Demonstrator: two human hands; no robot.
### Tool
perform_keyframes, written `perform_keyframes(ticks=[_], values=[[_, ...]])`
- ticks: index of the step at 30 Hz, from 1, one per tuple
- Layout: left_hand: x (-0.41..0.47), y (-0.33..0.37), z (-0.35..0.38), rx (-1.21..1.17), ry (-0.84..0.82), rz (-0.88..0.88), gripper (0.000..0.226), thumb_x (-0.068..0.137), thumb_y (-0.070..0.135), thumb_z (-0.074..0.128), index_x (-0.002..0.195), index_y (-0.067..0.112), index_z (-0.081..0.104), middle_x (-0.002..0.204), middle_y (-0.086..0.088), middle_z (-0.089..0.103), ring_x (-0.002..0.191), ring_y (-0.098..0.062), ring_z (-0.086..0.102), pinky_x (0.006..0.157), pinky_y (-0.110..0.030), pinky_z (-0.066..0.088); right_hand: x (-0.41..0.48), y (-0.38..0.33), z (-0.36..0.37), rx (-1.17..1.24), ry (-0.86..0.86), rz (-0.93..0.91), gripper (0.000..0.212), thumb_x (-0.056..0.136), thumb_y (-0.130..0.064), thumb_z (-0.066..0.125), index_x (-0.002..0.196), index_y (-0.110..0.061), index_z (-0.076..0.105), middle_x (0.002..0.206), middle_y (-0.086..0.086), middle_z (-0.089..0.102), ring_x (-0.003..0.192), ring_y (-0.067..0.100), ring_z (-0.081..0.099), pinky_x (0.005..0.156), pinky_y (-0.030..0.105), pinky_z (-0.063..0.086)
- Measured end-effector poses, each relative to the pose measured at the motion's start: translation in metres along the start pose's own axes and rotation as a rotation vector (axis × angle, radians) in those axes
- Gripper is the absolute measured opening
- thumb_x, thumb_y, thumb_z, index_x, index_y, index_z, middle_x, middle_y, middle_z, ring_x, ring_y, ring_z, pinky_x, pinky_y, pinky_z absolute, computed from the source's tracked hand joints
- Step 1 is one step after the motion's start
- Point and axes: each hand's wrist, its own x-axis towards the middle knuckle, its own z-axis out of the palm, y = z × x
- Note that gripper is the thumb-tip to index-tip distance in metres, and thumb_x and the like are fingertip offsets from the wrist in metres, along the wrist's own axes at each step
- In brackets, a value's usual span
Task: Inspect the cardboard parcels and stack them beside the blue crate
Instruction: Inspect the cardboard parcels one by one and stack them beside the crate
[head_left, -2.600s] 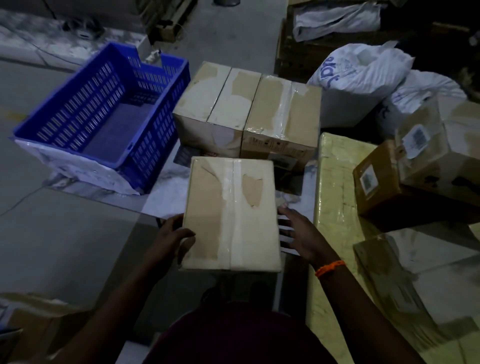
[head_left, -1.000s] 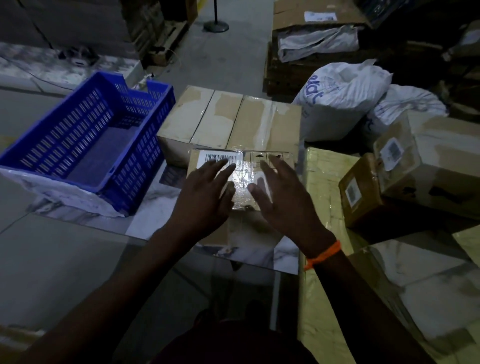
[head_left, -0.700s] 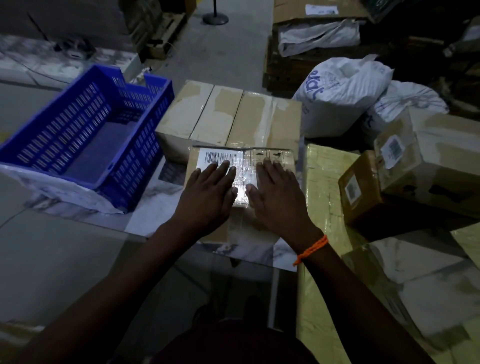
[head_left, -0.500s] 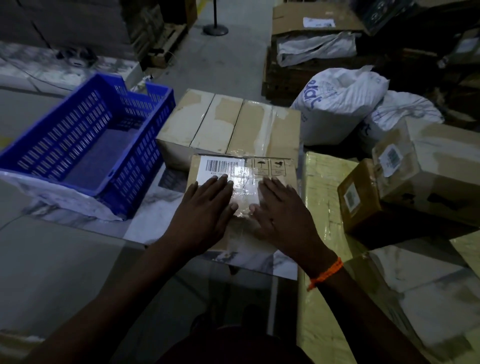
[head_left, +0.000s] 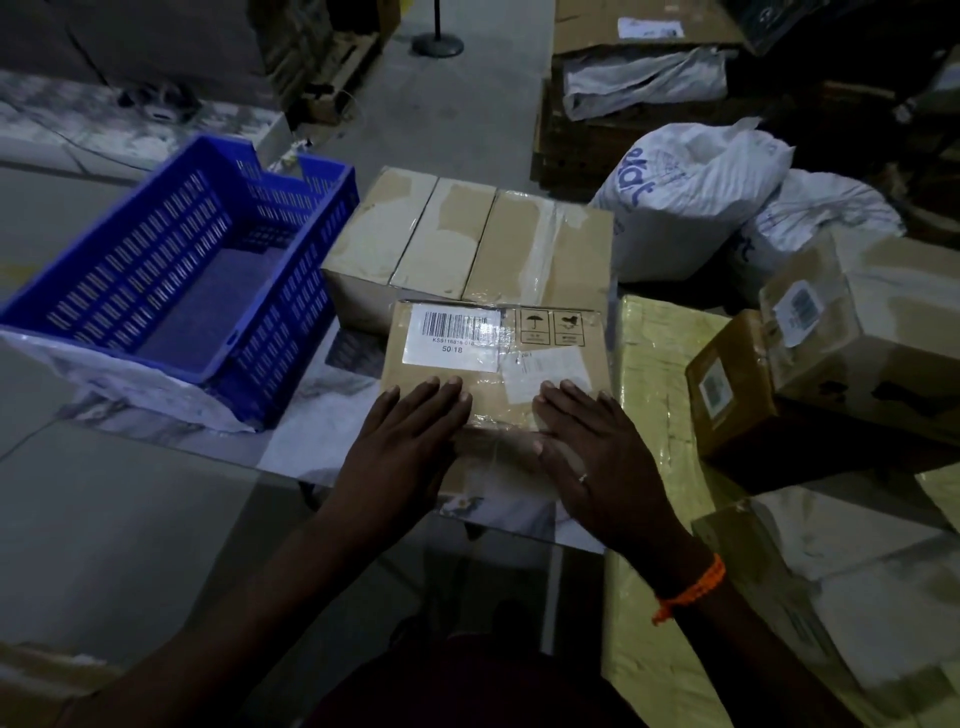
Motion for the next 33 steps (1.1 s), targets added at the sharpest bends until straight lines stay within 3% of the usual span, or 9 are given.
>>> perform_keyframes(ticks=[3,6,11,14,17,19,24,29,33], values=[[-0.007,-0.008,-0.002,-0.026,-0.020,-0.015,0.073,0.079,0.013,0.076,0.147,0.013,0.050,0.154,-0.013,0.046,0.143,-0.031,0.039,0.112,-0.055,0.028,0.012,0.008,-0.016,0.217,0.120,0.118,0.044,0.104,-0.034,0.056,0.143,-0.013,0.056,0.151,0.003,0.052,0.140,0.013,0.045,0.114,0.031,0.041],[-0.027,-0.035,-0.015,-0.128,0.019,-0.062,0.060,0.093,0.028,0.057,0.151,0.023,0.044,0.159,-0.005,0.040,0.149,-0.023,0.032,0.117,-0.054,0.028,0.035,0.031,-0.020,0.379,0.231,0.258,0.054,0.098,-0.021,0.068,0.149,-0.017,0.050,0.151,-0.009,0.045,0.140,0.006,0.042,0.113,0.017,0.037],[-0.076,-0.099,-0.052,-0.328,0.163,-0.234,0.050,0.098,0.032,0.056,0.145,0.016,0.055,0.154,0.001,0.049,0.141,-0.018,0.049,0.109,-0.057,0.045,0.075,0.045,0.018,0.821,-0.226,0.432,0.064,0.101,-0.044,0.061,0.158,-0.032,0.037,0.153,-0.010,0.048,0.137,-0.003,0.048,0.112,0.026,0.044],[-0.087,-0.111,-0.057,-0.390,0.150,-0.351,0.058,0.098,0.047,0.053,0.148,0.018,0.052,0.154,0.006,0.049,0.138,-0.008,0.049,0.108,-0.029,0.046,0.090,0.031,0.053,0.736,-0.328,0.379,0.083,0.090,-0.062,0.065,0.159,-0.026,0.036,0.156,-0.006,0.045,0.143,0.012,0.044,0.117,0.041,0.042],[-0.087,-0.103,-0.055,-0.459,0.163,-0.472,0.068,0.096,0.060,0.051,0.149,0.018,0.050,0.154,0.005,0.049,0.137,0.005,0.044,0.104,-0.008,0.036,0.107,0.019,0.063,0.612,-0.255,0.367,0.088,0.081,-0.078,0.065,0.152,-0.029,0.045,0.152,0.001,0.045,0.138,0.018,0.046,0.112,0.045,0.045],[-0.084,-0.099,-0.054,-0.513,0.157,-0.567,0.083,0.089,0.076,0.047,0.151,0.020,0.045,0.155,0.006,0.045,0.137,0.002,0.042,0.105,-0.011,0.035,0.117,0.018,0.058,0.487,-0.279,0.357,0.078,0.085,-0.074,0.063,0.146,-0.025,0.053,0.142,0.008,0.047,0.128,0.021,0.048,0.107,0.040,0.045],[-0.061,-0.084,-0.059,-0.544,0.119,-0.785,0.126,0.064,0.102,0.035,0.156,0.018,0.032,0.160,-0.004,0.035,0.143,-0.019,0.036,0.111,-0.035,0.033,0.102,0.006,0.050,0.526,-0.246,0.321,0.075,0.070,-0.088,0.063,0.113,-0.027,0.060,0.113,0.001,0.059,0.103,0.020,0.063,0.086,0.052,0.057],[-0.056,-0.050,-0.062,-0.878,0.432,-0.788,0.073,0.079,0.068,0.062,0.141,0.031,0.051,0.137,0.019,0.057,0.126,-0.006,0.055,0.103,-0.040,0.050,0.043,-0.035,0.052,0.612,-0.038,0.355,0.049,0.081,-0.067,0.070,0.107,-0.026,0.062,0.104,-0.004,0.062,0.094,0.013,0.064,0.080,0.043,0.057],[-0.052,-0.045,-0.061,-0.861,0.497,-0.846,0.076,0.072,0.062,0.075,0.138,0.039,0.047,0.134,0.019,0.054,0.123,-0.008,0.057,0.093,-0.040,0.056,0.019,-0.052,0.056,0.806,-0.069,0.347,0.037,0.091,-0.055,0.065,0.109,-0.023,0.068,0.105,-0.006,0.070,0.101,0.015,0.068,0.084,0.033,0.056]])
